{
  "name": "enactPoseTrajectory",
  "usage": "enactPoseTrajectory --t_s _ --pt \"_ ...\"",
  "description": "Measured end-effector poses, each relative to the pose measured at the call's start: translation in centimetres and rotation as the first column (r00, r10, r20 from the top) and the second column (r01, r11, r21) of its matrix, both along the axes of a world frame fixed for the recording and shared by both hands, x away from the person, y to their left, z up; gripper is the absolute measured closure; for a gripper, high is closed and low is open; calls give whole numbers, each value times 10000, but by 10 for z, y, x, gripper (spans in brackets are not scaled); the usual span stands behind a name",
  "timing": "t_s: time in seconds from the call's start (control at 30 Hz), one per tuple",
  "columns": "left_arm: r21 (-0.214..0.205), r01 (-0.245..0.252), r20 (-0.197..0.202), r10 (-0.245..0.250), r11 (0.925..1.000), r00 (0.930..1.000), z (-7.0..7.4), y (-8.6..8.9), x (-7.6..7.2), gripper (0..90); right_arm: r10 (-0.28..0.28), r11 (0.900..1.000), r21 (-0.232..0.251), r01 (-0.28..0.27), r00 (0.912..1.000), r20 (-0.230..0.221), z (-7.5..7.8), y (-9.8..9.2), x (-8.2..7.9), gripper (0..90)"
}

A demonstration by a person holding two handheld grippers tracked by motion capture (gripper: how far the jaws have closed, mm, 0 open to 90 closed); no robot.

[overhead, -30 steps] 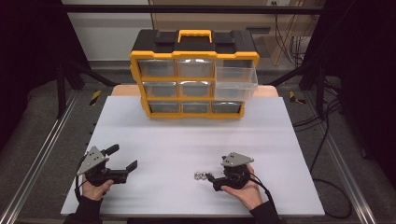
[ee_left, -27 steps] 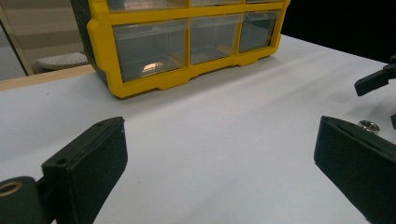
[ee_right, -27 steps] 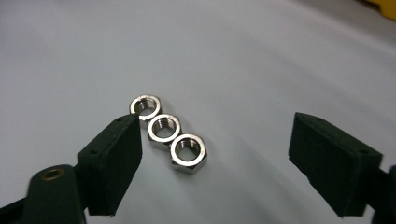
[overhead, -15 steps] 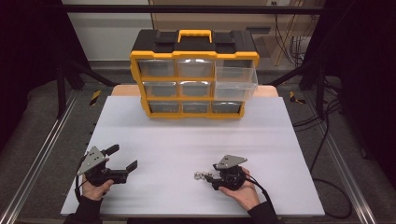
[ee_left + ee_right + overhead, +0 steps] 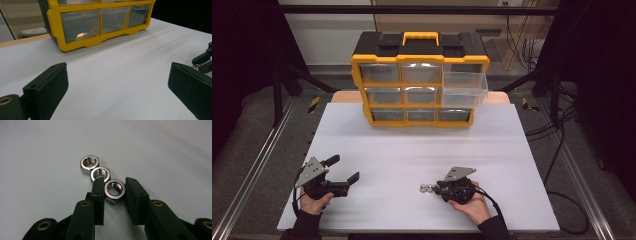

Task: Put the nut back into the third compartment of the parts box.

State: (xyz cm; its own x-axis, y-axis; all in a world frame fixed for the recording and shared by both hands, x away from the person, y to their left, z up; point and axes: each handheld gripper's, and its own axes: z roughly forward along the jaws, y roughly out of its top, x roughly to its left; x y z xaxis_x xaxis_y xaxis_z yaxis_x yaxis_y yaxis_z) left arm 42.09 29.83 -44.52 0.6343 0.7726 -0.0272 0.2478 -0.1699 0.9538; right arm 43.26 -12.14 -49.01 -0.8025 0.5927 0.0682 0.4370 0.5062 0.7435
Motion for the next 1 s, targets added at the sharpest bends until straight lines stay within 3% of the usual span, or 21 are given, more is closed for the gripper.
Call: enactPoseTrajectory --t_s 0.33,0.43,0.8,1.0 --pt "-35 -36 13 36 10000 10000 0 1 0 29 16 10000 81 -15 10000 -65 2 -1 1 702" --pt "-37 -51 18 51 10000 10000 0 1 0 29 -12 9994 339 14 10000 -69 7 -4 0 703" --pt "-25 -58 6 58 10000 10000 0 1 0 29 -182 9968 788 146 9988 456 32 -16 -5 703" --pt "-4 -57 -9 57 10000 10000 0 0 0 29 -570 9921 1169 455 9937 965 54 -29 -6 702"
